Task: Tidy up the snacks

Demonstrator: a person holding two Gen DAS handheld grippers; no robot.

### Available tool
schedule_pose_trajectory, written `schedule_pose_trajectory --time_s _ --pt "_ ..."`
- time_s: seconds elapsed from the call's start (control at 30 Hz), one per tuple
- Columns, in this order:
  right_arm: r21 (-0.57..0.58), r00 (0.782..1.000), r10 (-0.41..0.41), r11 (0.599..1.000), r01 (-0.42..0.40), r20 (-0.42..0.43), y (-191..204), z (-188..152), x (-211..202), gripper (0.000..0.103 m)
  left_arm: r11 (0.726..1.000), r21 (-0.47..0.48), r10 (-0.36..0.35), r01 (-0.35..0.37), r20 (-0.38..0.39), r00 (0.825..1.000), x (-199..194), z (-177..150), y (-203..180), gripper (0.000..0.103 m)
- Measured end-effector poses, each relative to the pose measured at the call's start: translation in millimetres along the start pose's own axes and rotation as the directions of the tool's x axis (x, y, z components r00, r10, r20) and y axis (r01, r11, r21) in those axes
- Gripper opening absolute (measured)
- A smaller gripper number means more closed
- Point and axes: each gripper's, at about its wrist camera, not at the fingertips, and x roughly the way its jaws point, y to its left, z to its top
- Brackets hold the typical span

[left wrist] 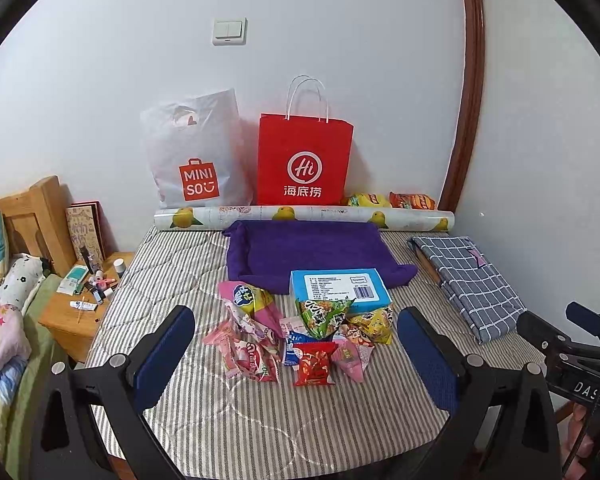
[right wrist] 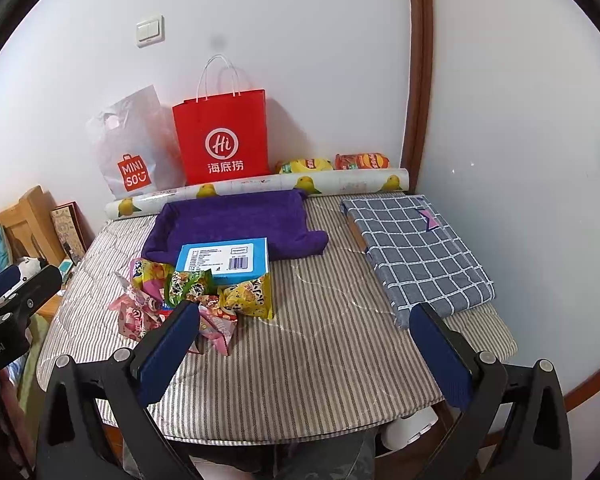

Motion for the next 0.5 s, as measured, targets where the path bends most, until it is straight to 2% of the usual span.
schedule_pose_trajectory --time_s 0.5 --pt "-0.002 1.0 -0.001 1.0 0.001 0.005 5.6 -3.0 -3.9 0.103 1.0 0.0 0.004 -0.004 0.005 1.0 -1.2 -4.0 1.1 0.102"
